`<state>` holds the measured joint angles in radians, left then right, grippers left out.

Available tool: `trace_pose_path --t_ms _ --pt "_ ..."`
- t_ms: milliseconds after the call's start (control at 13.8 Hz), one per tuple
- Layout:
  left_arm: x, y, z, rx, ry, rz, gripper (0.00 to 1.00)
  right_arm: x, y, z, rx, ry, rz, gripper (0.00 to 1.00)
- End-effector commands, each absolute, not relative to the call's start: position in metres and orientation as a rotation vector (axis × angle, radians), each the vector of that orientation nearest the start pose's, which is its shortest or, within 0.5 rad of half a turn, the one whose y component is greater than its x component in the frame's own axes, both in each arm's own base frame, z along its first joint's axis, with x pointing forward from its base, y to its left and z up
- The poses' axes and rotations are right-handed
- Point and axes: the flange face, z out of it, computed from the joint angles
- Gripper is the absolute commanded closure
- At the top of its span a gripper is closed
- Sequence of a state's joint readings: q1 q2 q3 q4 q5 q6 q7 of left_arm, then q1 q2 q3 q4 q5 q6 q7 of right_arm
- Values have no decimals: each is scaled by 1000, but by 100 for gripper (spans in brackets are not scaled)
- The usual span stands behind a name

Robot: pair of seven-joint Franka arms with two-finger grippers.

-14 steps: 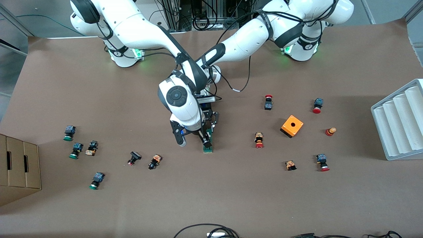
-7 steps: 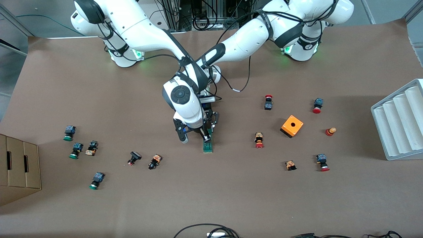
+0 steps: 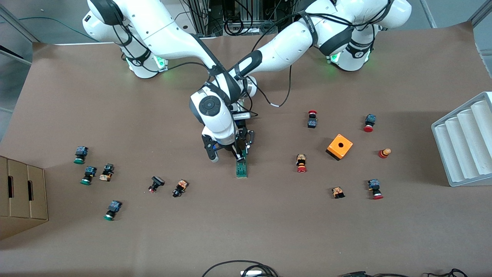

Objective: Close load switch with both arms
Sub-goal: 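Push the white lever toward the switch body with the right gripper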

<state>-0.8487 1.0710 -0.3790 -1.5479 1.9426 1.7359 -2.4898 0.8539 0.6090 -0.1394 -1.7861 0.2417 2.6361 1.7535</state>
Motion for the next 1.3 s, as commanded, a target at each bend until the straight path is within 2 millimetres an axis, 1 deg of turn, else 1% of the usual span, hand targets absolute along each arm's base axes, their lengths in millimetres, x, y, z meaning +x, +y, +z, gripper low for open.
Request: trace_pose_path --t_ms 0,289,433,578,722,1011,1228 --pt "340 -582 51 -2408 -122 -1883 47 497 447 241 -2364 1638 -21 59" --pt "339 -581 47 -2408 -115 -1876 47 494 450 238 -2368 1631 -24 59" --pt "338 -581 46 -2402 -93 -1867 47 493 447 230 -2358 1627 -39 60" --pt "344 -578 46 -2396 -102 -1863 47 494 447 223 -2358 1623 -49 60" --pt "343 -578 47 -2398 -102 -1863 47 495 447 221 -2356 1614 -56 60" --pt "344 -578 47 -2397 -104 -1862 47 496 447 210 -2340 1607 -78 61" --pt "344 -578 47 -2397 -104 -1862 48 496 448 209 -2335 1604 -82 61"
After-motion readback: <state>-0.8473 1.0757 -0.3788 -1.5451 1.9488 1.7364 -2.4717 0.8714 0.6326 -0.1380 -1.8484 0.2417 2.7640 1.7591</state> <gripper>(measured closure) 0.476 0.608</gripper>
